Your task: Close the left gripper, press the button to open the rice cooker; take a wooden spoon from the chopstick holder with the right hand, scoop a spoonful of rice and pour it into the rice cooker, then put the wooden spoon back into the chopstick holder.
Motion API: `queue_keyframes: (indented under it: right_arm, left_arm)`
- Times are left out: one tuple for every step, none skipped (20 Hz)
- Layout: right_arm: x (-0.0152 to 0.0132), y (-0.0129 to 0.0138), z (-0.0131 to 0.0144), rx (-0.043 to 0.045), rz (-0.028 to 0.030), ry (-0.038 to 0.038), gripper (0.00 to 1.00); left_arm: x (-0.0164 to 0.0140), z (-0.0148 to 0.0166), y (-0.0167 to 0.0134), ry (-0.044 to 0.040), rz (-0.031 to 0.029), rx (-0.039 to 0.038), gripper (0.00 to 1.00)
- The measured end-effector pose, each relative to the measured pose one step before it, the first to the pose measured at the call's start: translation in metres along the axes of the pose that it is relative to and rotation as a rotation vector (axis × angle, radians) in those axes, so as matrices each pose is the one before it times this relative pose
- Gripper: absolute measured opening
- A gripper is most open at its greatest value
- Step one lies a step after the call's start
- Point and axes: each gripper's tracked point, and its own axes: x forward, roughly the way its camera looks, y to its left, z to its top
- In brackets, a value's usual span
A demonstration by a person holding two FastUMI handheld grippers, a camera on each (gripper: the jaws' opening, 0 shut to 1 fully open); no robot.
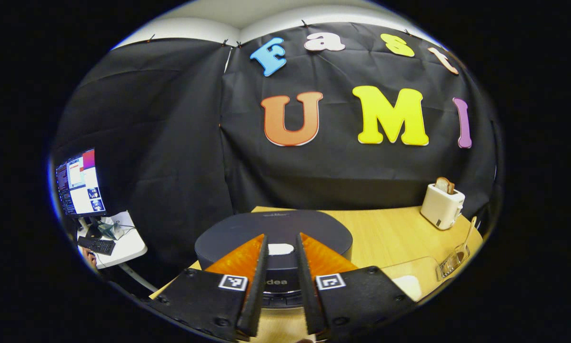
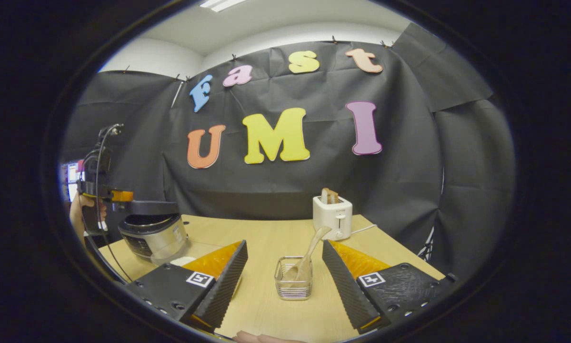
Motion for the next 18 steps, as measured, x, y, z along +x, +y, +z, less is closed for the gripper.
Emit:
queue_keyframes:
  right_arm:
    - [0.00004, -0.00119, 0.00082, -0.0009, -0.00312, -0.00251, 0.94]
    - [-0.00008, -0.00071, -0.00032, 0.00017, -0.00275, -0.00192, 0.94]
    - [-0.00035, -0.00174, 0.00094, 0.00092, -0.0022, -0.00166, 0.94]
    - [0.00052, -0.00128, 0.00037, 0.00128, -0.00222, -0.00203, 0.94]
    - [0.00079, -0.00177, 0.00133, 0.00208, -0.00291, -0.00203, 0.94]
    - [0.00083, -0.00197, -0.00033, 0.00295, -0.00339, -0.00067, 0.94]
    - [0.00064, -0.00159, 0.00065, 0.00428, -0.00135, -0.00002, 0.94]
    - [0.00028, -0.00137, -0.00104, 0.00309, -0.00076, -0.00001, 0.94]
    - [0.00159, -0.00114, 0.00036, -0.00011, -0.00158, -0.0006, 0.94]
    - [0.00144, -0.00002, 0.00042, -0.00676, 0.00155, -0.00514, 0.94]
    - [0.00222, -0.00202, 0.00089, -0.00774, -0.00589, -0.00336, 0.94]
    - [0.00146, -0.00169, -0.00134, -0.00303, -0.00177, -0.00234, 0.94]
    - [0.00162, 0.00101, -0.00064, 0.00292, 0.00588, 0.00329, 0.94]
    - [0.00163, 0.00162, -0.00329, 0.00539, 0.01039, 0.0064, 0.94]
    - [0.00132, -0.00022, -0.0011, 0.00635, 0.00584, 0.0042, 0.94]
    - [0.00249, -0.00218, 0.00001, 0.00821, -0.00304, 0.00156, 0.94]
    - [0.00284, -0.00374, 0.0001, 0.00543, -0.00823, 0.0013, 0.94]
    - [0.00371, -0.00249, -0.00109, 0.0056, -0.00765, -0.00313, 0.94]
  left_arm:
    - [-0.00252, 0.0118, 0.00339, -0.03202, 0.02194, 0.00305, 0.48]
    - [-0.00317, 0.01242, 0.00338, -0.03421, 0.02396, 0.00578, 0.63]
    - [-0.00268, 0.01115, 0.00194, -0.03406, 0.01731, 0.00778, 0.78]
    - [-0.00365, 0.00663, 0.00004, -0.01634, 0.00419, 0.00526, 0.85]
    - [-0.00658, 0.00338, -0.0063, -0.00209, -0.01356, -0.00555, 0.87]
    - [-0.00631, 0.00241, -0.00585, -0.00383, -0.01917, -0.01926, 0.89]
    - [-0.00527, 0.00265, -0.00451, -0.00273, -0.01553, -0.01439, 0.89]
    - [-0.00637, 0.00026, -0.00091, -0.00228, -0.00849, -0.00469, 0.83]
    - [-0.00649, 0.00079, 0.00001, -0.00337, -0.00325, -0.00343, 0.89]
    - [-0.00691, 0.00251, -0.00061, -0.01491, -0.00299, -0.00647, 0.89]
    - [-0.00727, 0.00341, -0.00203, -0.01248, -0.00712, -0.00979, 0.89]
    - [-0.00769, 0.00165, -0.00391, -0.01249, -0.01107, -0.01635, 0.89]
    - [-0.00676, 0.00205, -0.0064, -0.01187, -0.01604, -0.01236, 0.89]
    - [-0.00777, 0.00159, -0.0047, -0.01309, -0.01298, 0.00687, 0.89]
    - [-0.00709, -0.00203, -0.00127, -0.0027, -0.00195, 0.01244, 0.89]
    - [-0.00742, -0.00284, -0.00159, 0.00386, 0.00185, 0.01059, 0.9]
    - [-0.0071, -0.00221, -0.00415, 0.00628, -0.00235, 0.0077, 0.9]
    - [-0.00771, -0.002, -0.00261, -0.00571, 0.0001, 0.00384, 0.9]
